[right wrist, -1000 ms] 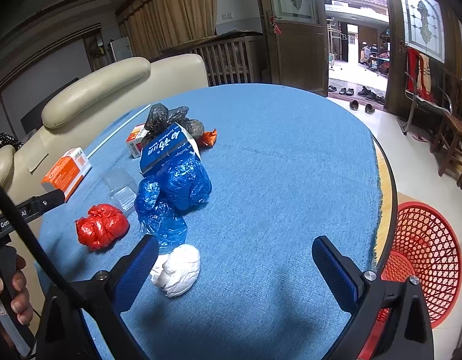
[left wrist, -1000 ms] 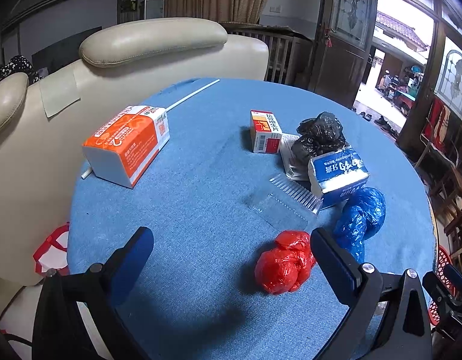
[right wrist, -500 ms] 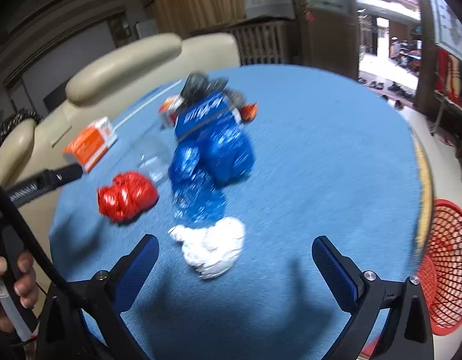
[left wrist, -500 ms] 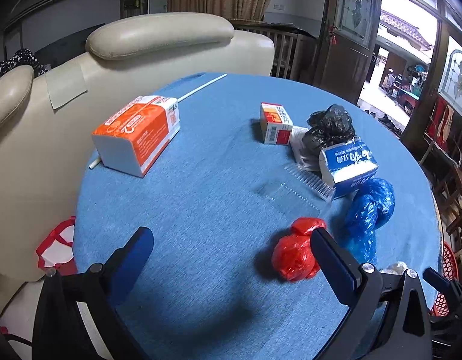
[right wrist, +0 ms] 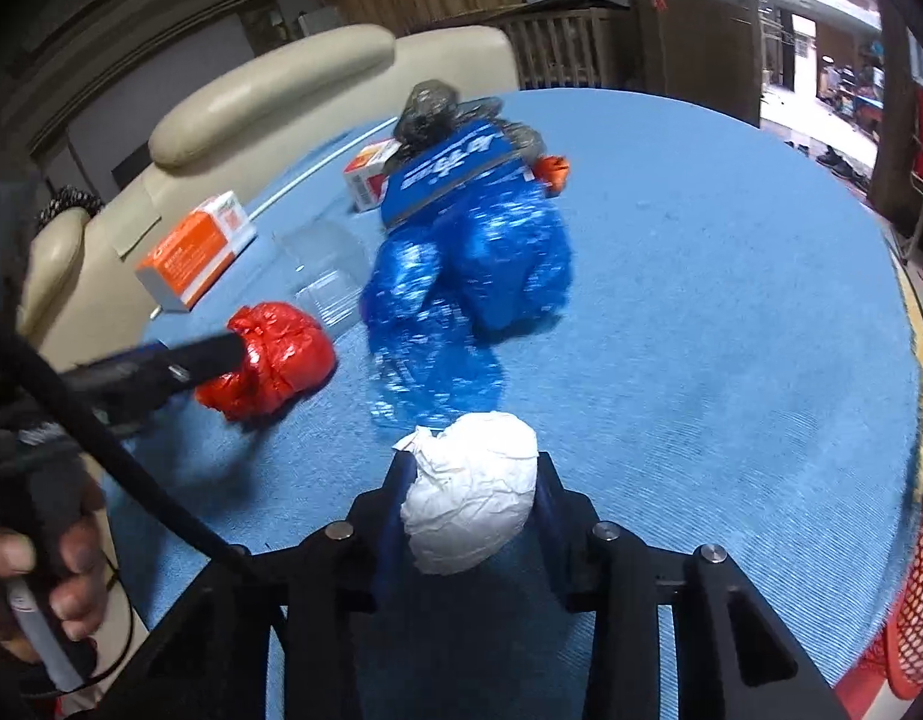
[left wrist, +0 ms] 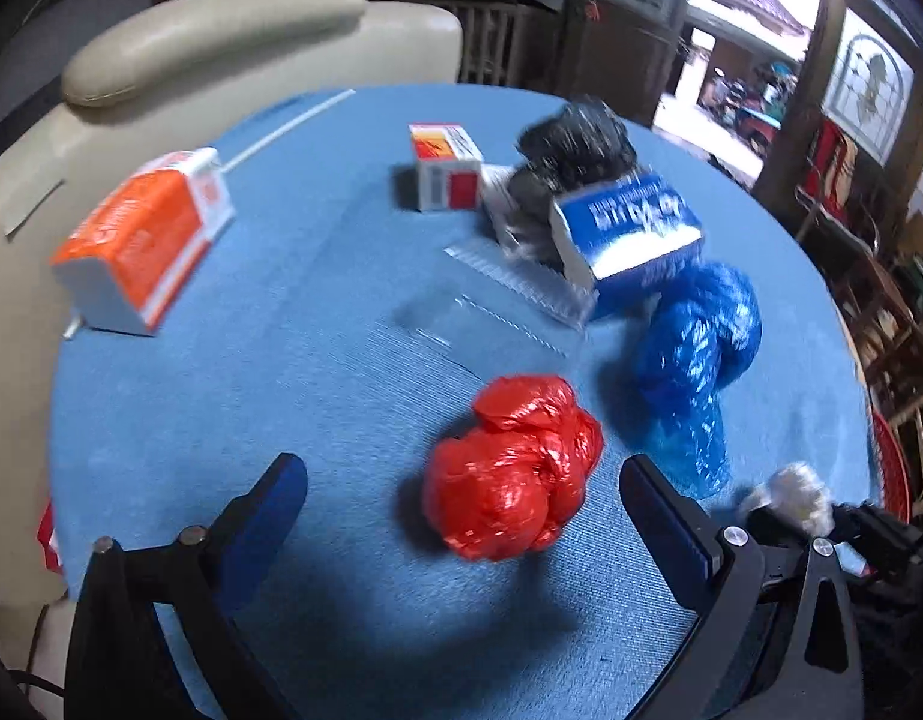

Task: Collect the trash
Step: 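Grasp the red bag with the left tool while the right tool grasps the white tissue, then carry both items to the red basket and open both tools to drop them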

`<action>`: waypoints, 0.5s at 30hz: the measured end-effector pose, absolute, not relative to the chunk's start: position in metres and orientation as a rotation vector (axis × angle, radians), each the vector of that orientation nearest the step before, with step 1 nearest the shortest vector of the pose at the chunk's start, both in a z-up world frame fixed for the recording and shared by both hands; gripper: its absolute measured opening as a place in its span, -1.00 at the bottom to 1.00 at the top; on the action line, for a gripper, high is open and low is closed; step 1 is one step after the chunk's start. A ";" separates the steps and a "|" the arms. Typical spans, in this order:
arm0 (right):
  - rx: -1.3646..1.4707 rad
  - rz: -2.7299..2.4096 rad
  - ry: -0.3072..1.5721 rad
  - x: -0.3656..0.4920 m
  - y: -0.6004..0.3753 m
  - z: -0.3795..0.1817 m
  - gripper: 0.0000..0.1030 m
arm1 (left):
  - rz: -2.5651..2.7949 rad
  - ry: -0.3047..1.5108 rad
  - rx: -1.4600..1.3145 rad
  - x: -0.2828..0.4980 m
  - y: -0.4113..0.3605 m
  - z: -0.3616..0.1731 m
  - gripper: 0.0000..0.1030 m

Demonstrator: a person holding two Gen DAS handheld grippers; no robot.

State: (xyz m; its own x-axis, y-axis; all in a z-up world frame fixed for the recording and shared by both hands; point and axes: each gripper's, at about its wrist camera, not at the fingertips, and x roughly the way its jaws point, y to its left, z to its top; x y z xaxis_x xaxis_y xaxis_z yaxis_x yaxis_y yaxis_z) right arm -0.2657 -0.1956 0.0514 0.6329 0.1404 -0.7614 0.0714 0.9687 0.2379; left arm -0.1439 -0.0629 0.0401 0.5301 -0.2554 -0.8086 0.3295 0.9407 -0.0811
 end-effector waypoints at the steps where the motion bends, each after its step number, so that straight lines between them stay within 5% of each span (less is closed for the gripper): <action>1: 0.263 0.034 0.885 -0.267 -0.199 0.052 -0.22 | -0.352 0.958 0.109 -0.143 -0.067 0.037 0.69; 3: 0.285 0.014 0.876 -0.273 -0.209 0.055 -0.22 | -0.386 0.986 0.124 -0.141 -0.072 0.030 -0.09; 15: 0.386 -0.047 0.790 -0.308 -0.252 0.072 -0.22 | -0.462 0.885 0.145 -0.175 -0.088 0.074 -0.10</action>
State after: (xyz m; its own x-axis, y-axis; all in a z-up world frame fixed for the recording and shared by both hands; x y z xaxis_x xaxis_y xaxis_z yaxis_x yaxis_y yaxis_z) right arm -0.3081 -0.2524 0.0718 0.7065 0.1015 -0.7004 0.1844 0.9291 0.3207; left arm -0.1755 -0.0885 0.0744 0.5422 -0.3285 -0.7733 0.4466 0.8923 -0.0659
